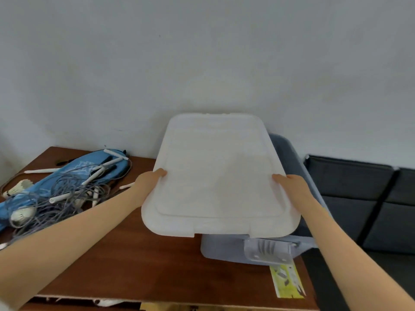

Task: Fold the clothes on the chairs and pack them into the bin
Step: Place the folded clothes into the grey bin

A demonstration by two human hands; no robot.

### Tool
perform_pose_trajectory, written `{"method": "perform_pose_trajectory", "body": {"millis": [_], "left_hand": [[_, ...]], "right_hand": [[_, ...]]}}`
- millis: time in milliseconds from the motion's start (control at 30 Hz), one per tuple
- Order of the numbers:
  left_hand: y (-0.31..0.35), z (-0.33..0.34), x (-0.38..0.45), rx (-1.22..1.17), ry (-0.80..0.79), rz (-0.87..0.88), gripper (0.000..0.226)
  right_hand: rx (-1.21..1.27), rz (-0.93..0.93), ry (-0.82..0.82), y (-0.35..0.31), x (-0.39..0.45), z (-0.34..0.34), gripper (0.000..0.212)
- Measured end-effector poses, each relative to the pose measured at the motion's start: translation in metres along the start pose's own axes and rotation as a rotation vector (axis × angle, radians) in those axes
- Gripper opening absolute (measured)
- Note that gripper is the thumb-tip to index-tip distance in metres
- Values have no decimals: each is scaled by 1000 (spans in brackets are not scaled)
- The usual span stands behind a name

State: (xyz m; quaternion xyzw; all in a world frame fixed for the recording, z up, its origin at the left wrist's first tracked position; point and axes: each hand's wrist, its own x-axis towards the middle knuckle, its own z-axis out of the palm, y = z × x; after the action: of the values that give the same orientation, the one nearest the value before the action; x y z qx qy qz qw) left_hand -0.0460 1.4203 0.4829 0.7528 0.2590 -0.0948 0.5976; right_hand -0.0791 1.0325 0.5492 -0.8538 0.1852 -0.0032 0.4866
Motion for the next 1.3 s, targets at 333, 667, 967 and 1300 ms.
{"method": "perform_pose_trajectory", "body": {"millis": [333,667,967,1300], "left_hand": [[6,104,-47,54,23,33,61],[24,131,-61,49,72,32,42],[25,139,-37,168,68,175,31],[24,140,-44,388,142,326,32]], "right_hand": [[-18,-55,-9,63,25,-97,26],[65,22,-68,96,41,-104,24],[-34,-14,14,108,56,-86,24],[-158,-27,84,106,69,-79,36]]}}
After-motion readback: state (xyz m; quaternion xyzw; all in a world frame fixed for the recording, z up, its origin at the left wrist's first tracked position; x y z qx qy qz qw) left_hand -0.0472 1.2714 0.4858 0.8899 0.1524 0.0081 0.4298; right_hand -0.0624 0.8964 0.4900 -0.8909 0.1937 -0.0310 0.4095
